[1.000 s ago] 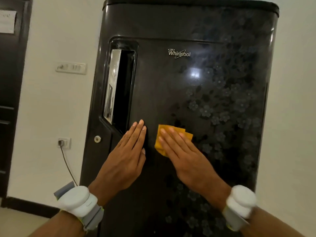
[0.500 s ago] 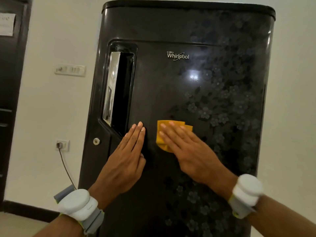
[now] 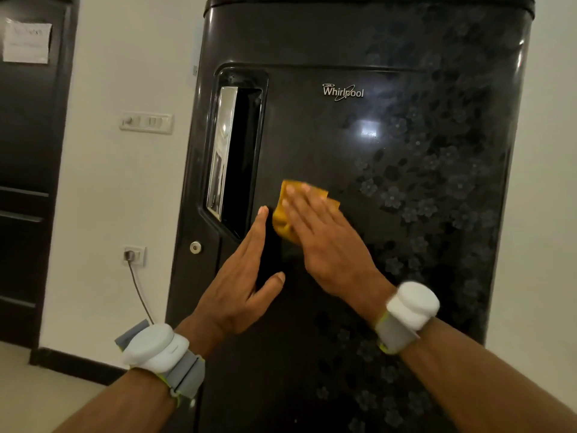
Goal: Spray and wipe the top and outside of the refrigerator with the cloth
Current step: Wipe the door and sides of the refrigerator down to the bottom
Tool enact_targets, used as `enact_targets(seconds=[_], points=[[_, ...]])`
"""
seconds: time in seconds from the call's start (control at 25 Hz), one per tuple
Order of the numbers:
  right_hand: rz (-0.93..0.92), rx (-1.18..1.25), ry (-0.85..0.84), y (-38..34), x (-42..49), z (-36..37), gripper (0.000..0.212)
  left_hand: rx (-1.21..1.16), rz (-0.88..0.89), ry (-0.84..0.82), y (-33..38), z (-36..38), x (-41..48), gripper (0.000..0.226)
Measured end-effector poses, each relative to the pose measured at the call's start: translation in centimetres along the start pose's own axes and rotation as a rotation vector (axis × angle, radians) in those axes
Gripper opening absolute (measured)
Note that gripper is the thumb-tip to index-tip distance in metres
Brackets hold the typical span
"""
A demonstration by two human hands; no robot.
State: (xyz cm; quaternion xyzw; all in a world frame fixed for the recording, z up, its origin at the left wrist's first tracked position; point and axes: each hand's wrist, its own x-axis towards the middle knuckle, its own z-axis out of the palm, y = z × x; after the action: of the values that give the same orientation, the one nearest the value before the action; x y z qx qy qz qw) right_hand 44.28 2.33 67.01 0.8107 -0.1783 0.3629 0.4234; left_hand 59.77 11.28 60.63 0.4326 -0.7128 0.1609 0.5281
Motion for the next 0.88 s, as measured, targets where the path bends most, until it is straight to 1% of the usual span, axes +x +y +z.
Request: enact_targets(seconds=[0.04, 0.08, 0.12, 0.24, 0.28, 0.32, 0.36, 0.4, 0.44, 0.48, 0.52, 0.56, 0.6, 0.64, 0.68, 0.72, 0.8, 0.84, 0.88], points=[[0.146, 0.072, 0.046, -0.7, 2.1, -0.3, 0.061, -0.019, 0.011, 0.029, 0.1, 0.1, 0.1, 0.087], [0.212, 0.106, 0.073, -2.0, 3.2, 0.1, 0.059, -0.045, 0.009, 0.059, 0.0, 0.1, 0.1, 0.087], [0.187, 0.111, 0.063, -3.3, 3.1, 1.0, 0.058, -0.084, -0.006, 0.085, 0.0, 0.0, 0.1, 0.086], [-0.092, 0.039, -0.083, -5.3, -1.6, 3.0, 0.057, -0.152, -0.041, 0.105, -0.4, 0.0, -0.8, 0.084], [-0.156, -0.009, -0.085, -4.5, -1.8, 2.7, 0.057, -0.136, -0.038, 0.103, -0.4, 0.0, -1.1, 0.083], [-0.164, -0.042, -0.048, -3.9, -0.7, 2.5, 0.057, -0.128, -0.037, 0.112, -0.4, 0.2, -1.3, 0.082], [-0.102, -0.039, 0.022, -3.6, 1.1, 2.2, 0.056, -0.134, -0.046, 0.14, -0.3, 0.3, -1.2, 0.081], [0.031, 0.007, 0.055, -3.7, 3.0, 1.8, 0.056, -0.149, -0.063, 0.184, -0.2, 0.4, -1.1, 0.079], [0.149, 0.04, 0.061, -4.1, 4.1, 1.5, 0.056, -0.157, -0.074, 0.222, -0.1, 0.6, -0.9, 0.078], [0.213, 0.101, 0.06, -4.8, 3.9, 1.5, 0.058, -0.154, -0.083, 0.241, 0.1, 0.9, -0.9, 0.077], [0.181, 0.124, 0.074, -5.5, 2.5, 2.3, 0.061, -0.14, -0.084, 0.244, 0.3, 1.2, -0.9, 0.075], [0.085, 0.123, 0.01, -6.5, 0.4, 3.0, 0.063, -0.118, -0.079, 0.233, 0.3, 1.2, -0.9, 0.074], [-0.083, 0.112, -0.07, -7.5, -2.6, 3.3, 0.062, -0.102, -0.072, 0.21, 0.3, 1.4, -1.1, 0.073], [-0.227, 0.02, -0.168, -7.6, -5.1, 3.0, 0.061, -0.09, -0.063, 0.186, 0.4, 1.5, -1.3, 0.071], [-0.292, -0.074, -0.196, -6.9, -6.1, 3.1, 0.06, -0.084, -0.056, 0.165, 0.5, 1.6, -1.4, 0.07], [-0.226, -0.133, -0.124, -6.4, -5.2, 3.5, 0.058, -0.083, -0.051, 0.148, 0.7, 1.8, -1.3, 0.07], [0.029, -0.003, 0.11, -6.6, -1.5, 4.0, 0.059, -0.075, -0.045, 0.13, 1.2, 2.0, -1.4, 0.069], [0.147, 0.069, 0.126, -7.1, -0.1, 3.6, 0.063, -0.073, -0.048, 0.134, 1.2, 2.1, -1.5, 0.069], [0.219, 0.106, -0.001, -8.5, 0.5, 3.1, 0.065, -0.071, -0.066, 0.136, 1.0, 2.2, -1.9, 0.069]])
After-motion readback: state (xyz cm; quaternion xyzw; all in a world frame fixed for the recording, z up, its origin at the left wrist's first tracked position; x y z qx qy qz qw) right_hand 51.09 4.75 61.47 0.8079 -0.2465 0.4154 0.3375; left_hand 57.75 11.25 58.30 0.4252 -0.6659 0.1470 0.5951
